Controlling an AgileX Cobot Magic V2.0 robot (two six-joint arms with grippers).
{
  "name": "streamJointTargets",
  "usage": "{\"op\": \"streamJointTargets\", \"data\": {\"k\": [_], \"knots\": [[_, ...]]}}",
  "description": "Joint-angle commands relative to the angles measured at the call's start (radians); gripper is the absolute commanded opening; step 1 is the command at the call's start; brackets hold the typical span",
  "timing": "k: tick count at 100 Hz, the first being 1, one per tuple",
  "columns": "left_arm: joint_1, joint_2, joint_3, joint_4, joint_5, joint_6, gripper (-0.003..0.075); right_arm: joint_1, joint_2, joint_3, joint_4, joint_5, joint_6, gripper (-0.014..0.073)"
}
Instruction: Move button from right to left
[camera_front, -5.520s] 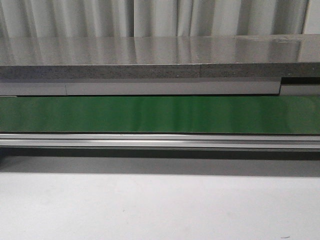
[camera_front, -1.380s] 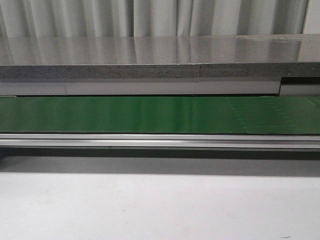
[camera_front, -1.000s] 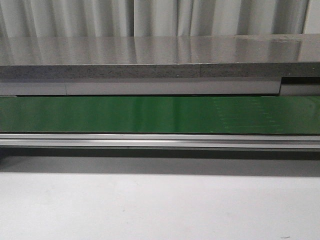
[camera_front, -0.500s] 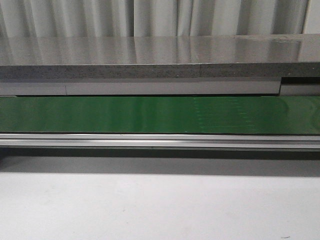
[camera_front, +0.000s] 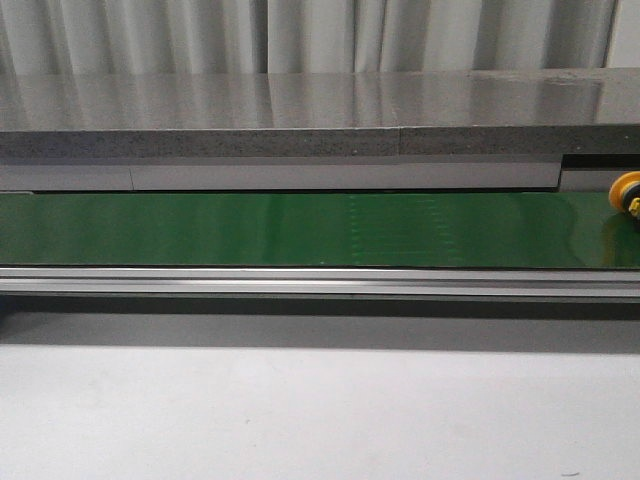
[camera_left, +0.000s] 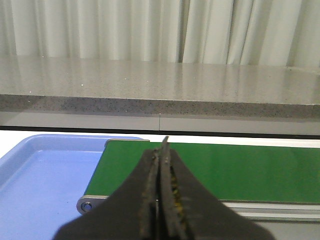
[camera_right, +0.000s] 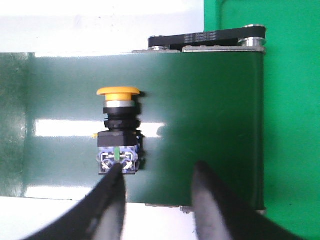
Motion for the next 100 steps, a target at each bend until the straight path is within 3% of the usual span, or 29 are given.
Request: {"op": "streamJointTargets", "data": {"k": [1,9,31,66,100], "knots": [[-0.004,-0.031,0.045,0.000,-0.074,-0.011,-0.0020,0.003,-0.085,0.006,-0.005,-0.039,-0.012,0.0094],[-0.004,-0.031,0.045,0.000,-0.074,-0.011,-0.0020,0.003,-0.140,0.051,-0.010,-0.065,-0.012,-0.0072],[-0.004,-0.031,0.045,0.000,-0.074,-0.011,-0.0020,0.015,-0.278,0.188,-0.011,-0.166,-0.012,-0.0067],[-0.004,-0.031,0.045,0.000,-0.074,-0.011,-0.0020,0.119,-0.429,0.369,-0.052,-0.277,-0.012,-0.0067],[-0.004,-0.031,0.045,0.000,-0.074,-0.011,-0.0020,0.180,-0.627,0.587,-0.049,-0.494,-0.011,-0.0067]]}}
